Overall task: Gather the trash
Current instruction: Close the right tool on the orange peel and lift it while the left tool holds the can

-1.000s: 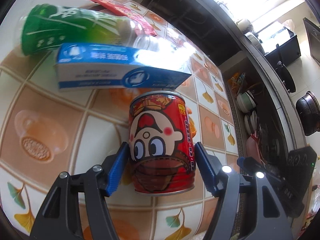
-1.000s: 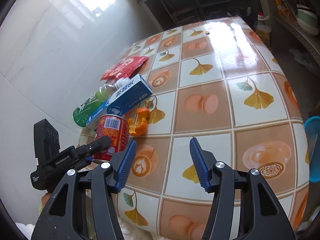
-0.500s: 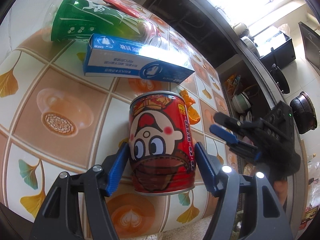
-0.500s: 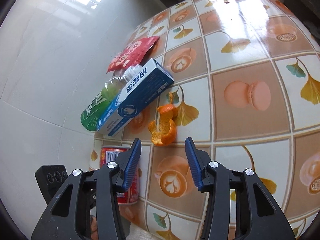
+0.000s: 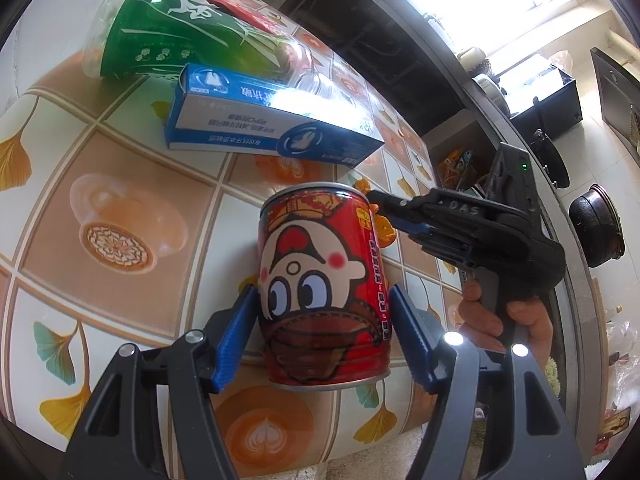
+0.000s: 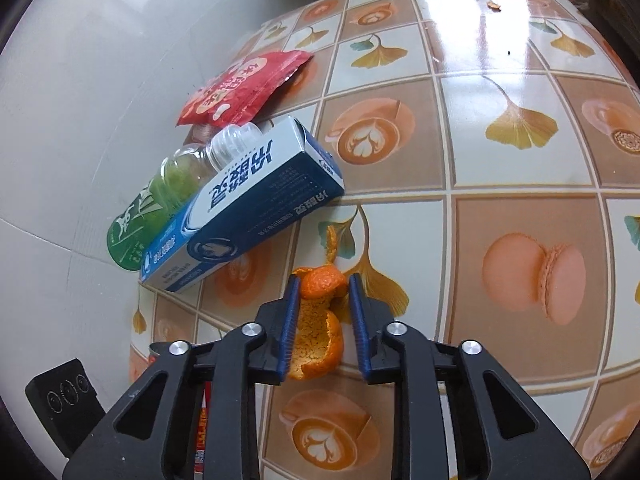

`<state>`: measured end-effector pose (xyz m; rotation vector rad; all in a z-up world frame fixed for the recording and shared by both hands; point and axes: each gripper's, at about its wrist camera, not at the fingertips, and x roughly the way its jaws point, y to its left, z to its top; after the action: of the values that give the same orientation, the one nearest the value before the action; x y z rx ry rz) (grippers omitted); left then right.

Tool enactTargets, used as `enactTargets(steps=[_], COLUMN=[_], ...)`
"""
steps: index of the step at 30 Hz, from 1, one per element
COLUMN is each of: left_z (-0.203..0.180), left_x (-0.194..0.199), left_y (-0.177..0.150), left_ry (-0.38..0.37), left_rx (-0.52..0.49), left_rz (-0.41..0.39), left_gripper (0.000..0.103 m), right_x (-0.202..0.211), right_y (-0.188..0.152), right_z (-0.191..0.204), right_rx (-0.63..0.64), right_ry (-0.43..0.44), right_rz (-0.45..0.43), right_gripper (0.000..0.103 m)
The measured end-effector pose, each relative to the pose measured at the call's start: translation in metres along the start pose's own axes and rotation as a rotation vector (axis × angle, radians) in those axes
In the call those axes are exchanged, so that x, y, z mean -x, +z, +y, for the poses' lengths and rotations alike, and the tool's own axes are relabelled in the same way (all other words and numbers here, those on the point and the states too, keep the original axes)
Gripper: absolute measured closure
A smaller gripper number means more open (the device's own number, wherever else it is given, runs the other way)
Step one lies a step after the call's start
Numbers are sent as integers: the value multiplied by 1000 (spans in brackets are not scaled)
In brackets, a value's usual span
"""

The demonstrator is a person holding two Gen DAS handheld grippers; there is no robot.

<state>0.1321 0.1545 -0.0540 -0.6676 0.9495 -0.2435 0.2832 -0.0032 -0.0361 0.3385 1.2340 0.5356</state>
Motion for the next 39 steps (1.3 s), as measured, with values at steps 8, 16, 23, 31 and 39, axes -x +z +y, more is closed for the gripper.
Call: enactTargets(steps=[8,16,23,31,39], left_z=[0,-12,-23,-28,-27], left_x=[0,-8,-17,-20,-19], left_y=[0,-3,-5,-4,-6], left_ry=[5,-20,-24,-7,-7], left_rx=[-5,-18,-46,-57,-48], left_rz=[1,37,60,62,60], left_gripper=[38,38,38,38,38], right_x=[17,70,95,110,85], right_y=[-19,-61,-100,-95,-67], right_z=[-13,-36,-65,-58,-20], right_rx=[-20,-22,-96,-108,-16], right_ry=[9,-50,-72,42,147], right_rz=[-27,-78,-90,-147,-103], right_gripper=[98,98,98,98,91])
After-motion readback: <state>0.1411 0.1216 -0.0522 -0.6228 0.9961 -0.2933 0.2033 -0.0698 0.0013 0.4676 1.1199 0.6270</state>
